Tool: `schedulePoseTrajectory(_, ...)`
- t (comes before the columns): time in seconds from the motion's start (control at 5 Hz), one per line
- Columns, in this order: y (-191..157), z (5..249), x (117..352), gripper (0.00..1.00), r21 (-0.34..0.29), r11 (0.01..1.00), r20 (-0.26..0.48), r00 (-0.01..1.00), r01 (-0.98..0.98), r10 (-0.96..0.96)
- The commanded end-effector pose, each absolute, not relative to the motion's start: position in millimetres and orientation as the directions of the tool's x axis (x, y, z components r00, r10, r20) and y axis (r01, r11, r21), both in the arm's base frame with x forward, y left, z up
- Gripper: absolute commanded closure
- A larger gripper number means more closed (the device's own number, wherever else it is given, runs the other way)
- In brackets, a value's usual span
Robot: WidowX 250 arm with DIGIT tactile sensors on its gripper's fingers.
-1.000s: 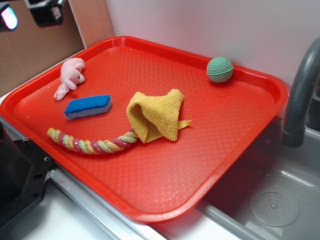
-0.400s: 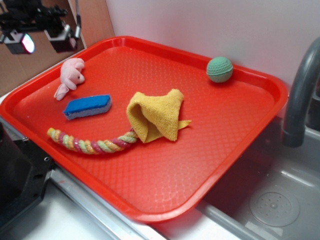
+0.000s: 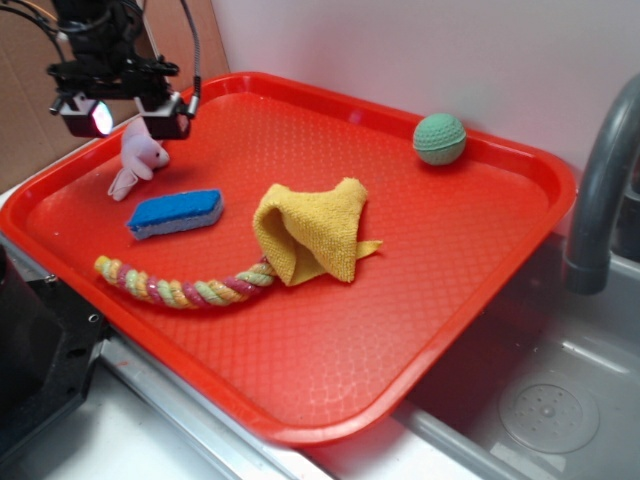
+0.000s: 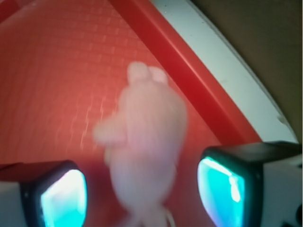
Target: Grab the pink bunny.
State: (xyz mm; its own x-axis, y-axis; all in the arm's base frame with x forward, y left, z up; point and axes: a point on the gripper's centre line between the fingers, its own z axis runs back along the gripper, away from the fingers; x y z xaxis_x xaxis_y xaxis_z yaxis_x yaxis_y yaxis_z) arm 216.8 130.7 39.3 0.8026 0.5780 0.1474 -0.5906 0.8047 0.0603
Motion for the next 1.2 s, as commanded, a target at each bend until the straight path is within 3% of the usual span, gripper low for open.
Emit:
schedulePoseTrajectory(0.0, 143.0, 25.9, 235.8, 0.86, 0.062, 0.819, 0.124, 0.818, -0.571, 0.561)
schedulePoseTrajectory(0.2, 140.6, 35.9, 229.4, 1.0, 0.073, 0.844, 0.095, 0.846, -0.531, 0.525)
schedulePoseTrajectory(0.6, 113.0, 123.9, 200.6, 1.0, 0.008, 0.932, 0.096, 0.928, -0.363, 0.36)
schedulePoseTrajectory(0.8, 88.9, 160.8, 186.9, 1.0, 0.029, 0.956, 0.127, 0.95, -0.291, 0.286)
schedulePoseTrajectory(1.0, 67.2, 178.2, 181.1, 1.0, 0.039, 0.978, 0.093, 0.975, -0.205, 0.201)
